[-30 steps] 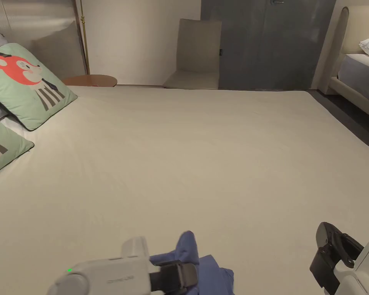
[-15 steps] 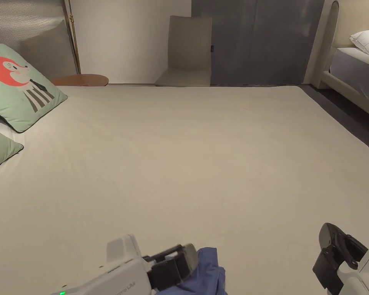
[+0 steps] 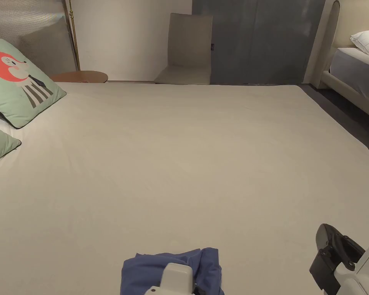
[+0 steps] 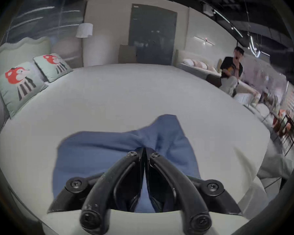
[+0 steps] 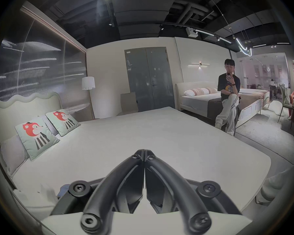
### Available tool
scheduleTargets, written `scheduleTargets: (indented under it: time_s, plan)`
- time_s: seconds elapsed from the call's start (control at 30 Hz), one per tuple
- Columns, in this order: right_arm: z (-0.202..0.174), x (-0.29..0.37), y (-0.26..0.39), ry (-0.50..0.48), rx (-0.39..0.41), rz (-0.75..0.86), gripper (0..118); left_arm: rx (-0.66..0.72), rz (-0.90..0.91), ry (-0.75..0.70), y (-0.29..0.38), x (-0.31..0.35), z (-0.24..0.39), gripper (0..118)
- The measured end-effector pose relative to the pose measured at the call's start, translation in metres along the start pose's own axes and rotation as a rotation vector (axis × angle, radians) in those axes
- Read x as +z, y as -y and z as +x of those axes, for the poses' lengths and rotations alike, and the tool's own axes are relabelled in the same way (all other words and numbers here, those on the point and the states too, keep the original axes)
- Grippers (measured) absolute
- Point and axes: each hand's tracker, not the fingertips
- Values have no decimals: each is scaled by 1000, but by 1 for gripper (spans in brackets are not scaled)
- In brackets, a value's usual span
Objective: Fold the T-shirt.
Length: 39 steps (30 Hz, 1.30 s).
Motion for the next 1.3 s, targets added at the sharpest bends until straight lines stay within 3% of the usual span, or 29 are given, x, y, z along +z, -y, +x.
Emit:
scheduleTargets:
  time_s: [0.1,0.2,0.53,0.7,0.87,1.07,1.2,1.3]
  plan:
    - [3,2,-1,10,6,3,0,20,-61,91,1,-13,19,1]
    - [7,4,-2,19,-2,3,0,-76,-67,63,5,-24,41,1]
    - [8,6,-4,26,1,11,0,-32,-65,232,-14,-17,52,1]
    - [5,4,-9,14,3,19,0,72,85,237,-36,28,11,1]
    - [-18,-11,-3,-74,25,-12,0,176,248,84,-55,78,-66,1]
    - [-65,-51,43,-257,113,-251,0,261,274,-96,-44,110,-135,1]
    - [-81,-81,90,-298,173,-519,0,312,233,-120,-24,115,-160,1]
    - [-86,-95,112,-298,221,-646,0,402,185,-60,-11,112,-174,1]
